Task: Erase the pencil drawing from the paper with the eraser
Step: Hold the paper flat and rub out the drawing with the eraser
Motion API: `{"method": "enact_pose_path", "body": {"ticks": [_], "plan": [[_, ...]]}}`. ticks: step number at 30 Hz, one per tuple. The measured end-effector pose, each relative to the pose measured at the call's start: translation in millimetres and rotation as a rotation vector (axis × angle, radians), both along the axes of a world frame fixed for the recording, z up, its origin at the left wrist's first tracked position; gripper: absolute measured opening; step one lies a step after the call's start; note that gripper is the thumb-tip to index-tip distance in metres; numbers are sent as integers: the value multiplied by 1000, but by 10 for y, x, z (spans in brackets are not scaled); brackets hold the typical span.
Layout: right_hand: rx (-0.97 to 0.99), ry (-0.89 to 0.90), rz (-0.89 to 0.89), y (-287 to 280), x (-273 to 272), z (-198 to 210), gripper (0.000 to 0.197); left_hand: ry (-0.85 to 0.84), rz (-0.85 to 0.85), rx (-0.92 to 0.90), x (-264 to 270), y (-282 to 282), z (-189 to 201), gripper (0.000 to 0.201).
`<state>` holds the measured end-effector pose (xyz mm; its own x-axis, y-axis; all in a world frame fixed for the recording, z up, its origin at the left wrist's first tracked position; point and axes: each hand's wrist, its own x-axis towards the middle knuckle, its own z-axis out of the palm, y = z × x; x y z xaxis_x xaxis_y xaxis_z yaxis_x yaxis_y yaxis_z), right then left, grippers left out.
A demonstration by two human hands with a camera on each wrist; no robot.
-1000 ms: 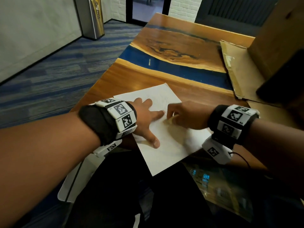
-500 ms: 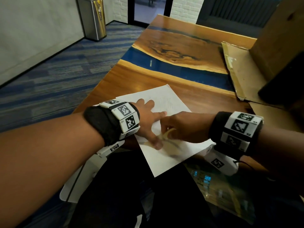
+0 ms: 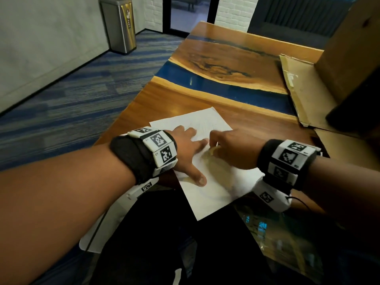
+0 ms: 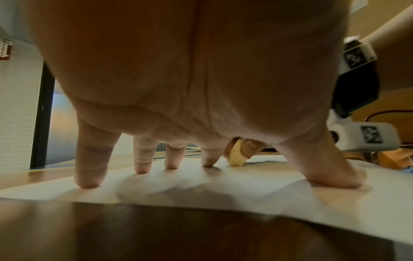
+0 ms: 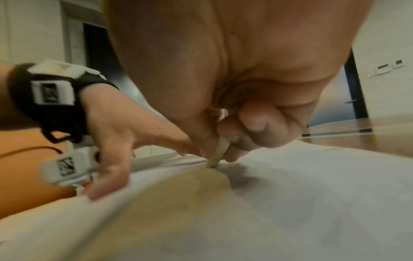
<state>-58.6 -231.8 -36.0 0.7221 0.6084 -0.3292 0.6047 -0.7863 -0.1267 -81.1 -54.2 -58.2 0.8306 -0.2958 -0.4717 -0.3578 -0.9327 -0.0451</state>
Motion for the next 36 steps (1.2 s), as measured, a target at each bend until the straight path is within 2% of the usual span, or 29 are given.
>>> {"method": "enact_pose_path", "body": {"ticks": [3, 6, 8, 12, 16, 20, 21, 25, 29, 33, 36], "plan": [[-12, 175, 117, 64, -87, 7, 15, -1, 30, -54, -2, 40, 2, 133], [-5, 24, -6, 57, 41, 36, 17, -10, 5, -27, -9, 19, 3, 131], [-17, -33, -6, 43, 53, 25, 16, -10, 2, -13, -25, 14, 6, 129], [-38, 201, 169, 73, -107, 7, 17, 17, 31, -62, -13, 38, 22, 132], [-11, 43, 45, -17, 1, 33, 14, 9, 9, -22, -21, 18, -2, 130], [-69, 202, 244, -25, -145, 21, 11, 33, 34, -50, -20, 41, 11, 131], [-67, 201, 245, -25, -144, 14, 12, 34, 33, -53, -12, 45, 7, 132], [-23, 11, 100, -75, -39, 20, 16, 14, 24, -43, -22, 39, -38, 131], [-47, 137, 209, -49, -142, -4, 14, 10, 54, -71, -38, 63, -55, 132], [-42, 64, -20, -158, 14, 31, 16, -19, 46, -45, -90, 14, -64, 123], [-53, 83, -126, -248, 101, 48, 16, -23, 24, -32, -100, 61, 5, 113]]}}
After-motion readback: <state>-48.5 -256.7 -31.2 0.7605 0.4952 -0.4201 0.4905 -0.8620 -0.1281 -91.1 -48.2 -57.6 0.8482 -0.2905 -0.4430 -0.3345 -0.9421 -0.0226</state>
